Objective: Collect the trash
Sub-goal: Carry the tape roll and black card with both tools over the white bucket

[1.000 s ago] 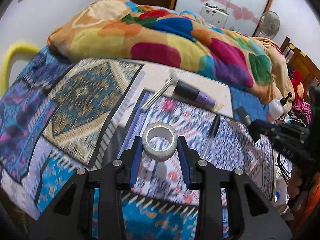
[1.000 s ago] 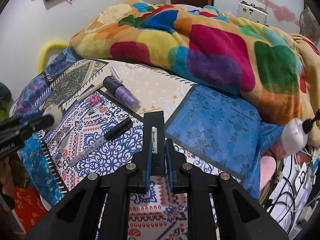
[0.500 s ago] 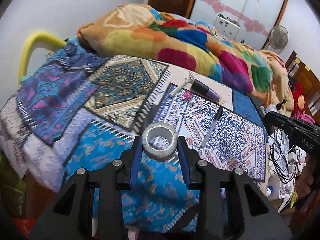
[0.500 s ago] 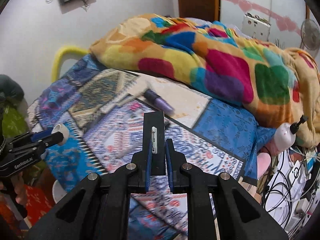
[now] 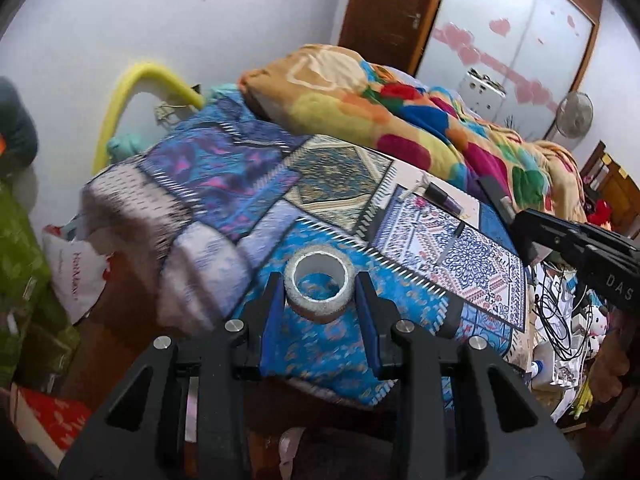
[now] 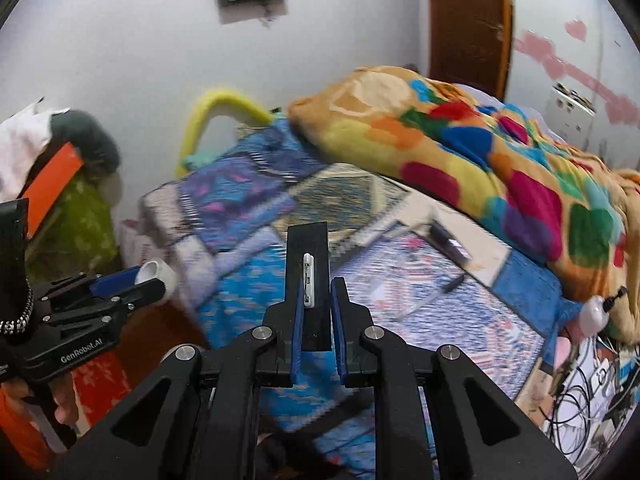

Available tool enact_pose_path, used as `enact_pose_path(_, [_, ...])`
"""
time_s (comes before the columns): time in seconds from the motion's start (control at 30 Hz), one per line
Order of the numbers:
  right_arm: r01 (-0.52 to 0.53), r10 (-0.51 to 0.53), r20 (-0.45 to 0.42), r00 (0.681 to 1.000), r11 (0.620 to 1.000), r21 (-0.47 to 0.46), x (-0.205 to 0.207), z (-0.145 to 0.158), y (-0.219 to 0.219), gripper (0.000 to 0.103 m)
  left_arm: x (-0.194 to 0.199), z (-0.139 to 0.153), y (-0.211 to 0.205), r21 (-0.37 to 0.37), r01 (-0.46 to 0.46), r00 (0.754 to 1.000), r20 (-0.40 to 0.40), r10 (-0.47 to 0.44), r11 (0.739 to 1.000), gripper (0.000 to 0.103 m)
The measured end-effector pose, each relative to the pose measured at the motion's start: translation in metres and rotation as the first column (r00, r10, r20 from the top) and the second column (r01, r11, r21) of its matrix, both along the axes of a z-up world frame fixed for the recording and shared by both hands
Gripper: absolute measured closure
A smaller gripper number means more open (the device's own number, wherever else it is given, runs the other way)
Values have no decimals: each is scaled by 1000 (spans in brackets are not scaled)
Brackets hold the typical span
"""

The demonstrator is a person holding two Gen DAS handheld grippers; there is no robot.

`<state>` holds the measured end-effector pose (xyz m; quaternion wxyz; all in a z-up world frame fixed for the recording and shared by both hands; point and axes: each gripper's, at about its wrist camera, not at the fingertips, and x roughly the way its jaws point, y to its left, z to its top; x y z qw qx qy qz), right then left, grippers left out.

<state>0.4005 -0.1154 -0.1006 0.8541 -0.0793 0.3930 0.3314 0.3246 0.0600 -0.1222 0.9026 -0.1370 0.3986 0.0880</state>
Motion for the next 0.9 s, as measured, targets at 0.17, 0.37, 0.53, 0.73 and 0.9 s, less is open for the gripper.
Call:
enact_pose_path(0.17, [-71, 71, -4, 997, 997, 14, -36, 5, 34, 91, -43, 6, 23, -6, -54, 998, 14, 54, 999, 68])
enact_pose_path(0.37, [-164, 164, -8, 986, 987, -2, -77, 2, 74, 91, -87, 0, 49, -8, -111, 994, -2, 111, 994, 68])
enact_pose_path(0.53, [-239, 238, -23, 971, 970, -33, -108, -7, 104, 91, -120, -12, 73, -29, -172, 985, -27, 171, 985, 68])
enact_pose_path(0.73, [-318, 315, -59, 947, 945, -69, -137, -22, 141, 91, -154, -27, 102, -40, -243, 969, -64, 241, 969, 68])
enact_pose_path(0.9, [-380, 371, -96, 924, 919, -106, -152, -41, 171, 91, -176, -48, 123, -37, -298, 949, -114, 293, 954, 68])
